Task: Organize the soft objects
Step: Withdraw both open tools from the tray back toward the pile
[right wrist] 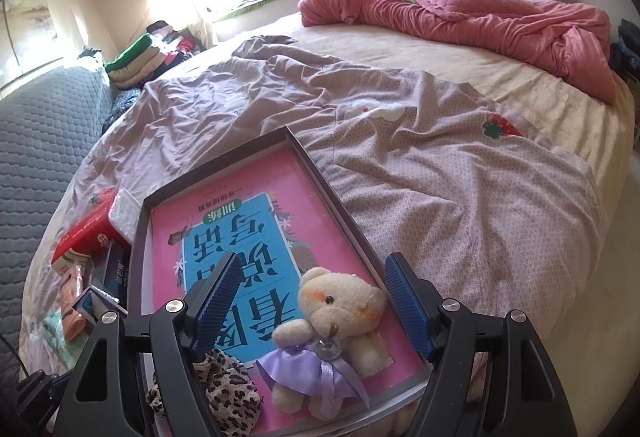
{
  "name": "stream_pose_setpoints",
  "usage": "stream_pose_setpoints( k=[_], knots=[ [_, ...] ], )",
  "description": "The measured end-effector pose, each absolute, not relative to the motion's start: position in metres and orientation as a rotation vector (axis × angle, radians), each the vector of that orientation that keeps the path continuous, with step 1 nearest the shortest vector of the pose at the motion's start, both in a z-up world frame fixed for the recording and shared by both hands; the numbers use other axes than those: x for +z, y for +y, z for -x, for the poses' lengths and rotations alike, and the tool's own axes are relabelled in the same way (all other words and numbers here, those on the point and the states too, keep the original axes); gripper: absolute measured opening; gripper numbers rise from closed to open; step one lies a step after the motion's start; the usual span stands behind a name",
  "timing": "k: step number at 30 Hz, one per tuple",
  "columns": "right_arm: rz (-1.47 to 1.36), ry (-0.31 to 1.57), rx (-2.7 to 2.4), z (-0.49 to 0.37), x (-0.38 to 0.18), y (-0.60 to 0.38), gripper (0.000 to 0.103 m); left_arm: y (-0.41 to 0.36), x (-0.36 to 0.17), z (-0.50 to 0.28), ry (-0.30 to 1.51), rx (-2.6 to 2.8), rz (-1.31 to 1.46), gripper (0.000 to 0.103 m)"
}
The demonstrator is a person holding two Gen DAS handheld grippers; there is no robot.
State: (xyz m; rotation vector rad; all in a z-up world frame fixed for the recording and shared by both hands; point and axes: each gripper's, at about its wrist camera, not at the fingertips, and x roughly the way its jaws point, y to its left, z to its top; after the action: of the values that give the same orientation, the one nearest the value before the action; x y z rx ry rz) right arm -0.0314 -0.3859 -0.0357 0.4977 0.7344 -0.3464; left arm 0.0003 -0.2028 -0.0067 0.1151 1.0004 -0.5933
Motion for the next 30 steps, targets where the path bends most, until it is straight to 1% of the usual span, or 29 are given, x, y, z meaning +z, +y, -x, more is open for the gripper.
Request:
stream_pose_setpoints(
  k=[4, 6, 21, 30],
  knots=[
    [-0.496, 0.678, -0.350, 0.038, -0.027, -0.387, 0.076, -0.192, -0.002, 0.000, 0.992, -0.584, -0.087, 0.068],
    [-0.500, 0.654, -0.350, 0.040, -0.023, -0.387, 0.079, -0.187, 0.001, 0.000, 0.985, -0.580, -0.078, 0.068],
    [-0.464, 0.542, -0.335, 0.055, 0.000, -0.377, 0.080, -0.158, 0.014, 0.003, 0.938, -0.534, -0.040, 0.072],
    [-0.450, 0.531, -0.318, 0.060, 0.006, -0.369, 0.080, -0.143, 0.021, 0.001, 0.920, -0.508, -0.022, 0.073]
  ],
)
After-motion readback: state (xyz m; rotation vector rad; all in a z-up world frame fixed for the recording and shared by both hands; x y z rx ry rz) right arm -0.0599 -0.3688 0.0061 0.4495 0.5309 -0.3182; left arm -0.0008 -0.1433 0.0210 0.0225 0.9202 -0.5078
